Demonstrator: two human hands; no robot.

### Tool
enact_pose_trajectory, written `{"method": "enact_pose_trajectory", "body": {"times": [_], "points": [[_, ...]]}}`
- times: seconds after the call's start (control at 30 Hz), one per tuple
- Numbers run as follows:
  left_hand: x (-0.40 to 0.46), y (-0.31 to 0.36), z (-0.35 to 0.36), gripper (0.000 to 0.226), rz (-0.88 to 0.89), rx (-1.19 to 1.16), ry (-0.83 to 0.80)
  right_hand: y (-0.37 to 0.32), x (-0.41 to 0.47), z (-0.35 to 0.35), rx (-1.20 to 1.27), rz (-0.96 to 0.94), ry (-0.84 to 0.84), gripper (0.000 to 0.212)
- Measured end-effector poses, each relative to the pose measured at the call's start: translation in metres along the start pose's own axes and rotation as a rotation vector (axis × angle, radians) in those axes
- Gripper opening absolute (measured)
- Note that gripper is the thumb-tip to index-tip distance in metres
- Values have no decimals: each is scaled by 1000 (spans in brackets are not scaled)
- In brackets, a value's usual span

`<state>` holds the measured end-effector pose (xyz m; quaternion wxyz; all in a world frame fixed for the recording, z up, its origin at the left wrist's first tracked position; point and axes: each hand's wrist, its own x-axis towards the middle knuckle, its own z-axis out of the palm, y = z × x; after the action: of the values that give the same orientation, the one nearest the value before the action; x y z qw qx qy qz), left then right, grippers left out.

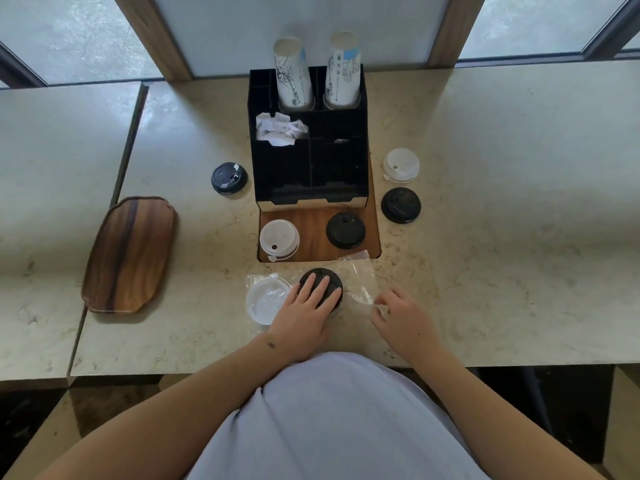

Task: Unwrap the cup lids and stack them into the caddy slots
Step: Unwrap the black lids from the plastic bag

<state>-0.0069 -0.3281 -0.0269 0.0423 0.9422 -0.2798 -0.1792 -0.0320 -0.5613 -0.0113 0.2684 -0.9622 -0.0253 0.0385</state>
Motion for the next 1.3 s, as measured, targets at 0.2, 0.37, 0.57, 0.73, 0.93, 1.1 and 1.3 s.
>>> {"method": "enact_pose_trajectory", "body": {"times": [0.2,0.37,0.57,0.73,0.93,1.1,1.3], "points": [[10,-4,-14,63,-85,-189,87,1,-2,3,205,243,-2,7],[11,-5,-16,64,-97,-202,77,2,-1,4,369,392,-30,10],[12,-4,-16,68,-173,-233,77,10,1,-1,640,676,29,7],[15,-8,-15,72,-178,-220,64,21,2,-1,822,877,49,10],[17,-10,-15,77,-178,-230,71,24,7,-2,706,929,-5,6],[19,-11,-15,81,-183,-218,79,9,19,-7,206,429,-58,35],[19,-11,-15,82,-185,-226,81,-5,46,-4,-184,-10,-42,25]]}}
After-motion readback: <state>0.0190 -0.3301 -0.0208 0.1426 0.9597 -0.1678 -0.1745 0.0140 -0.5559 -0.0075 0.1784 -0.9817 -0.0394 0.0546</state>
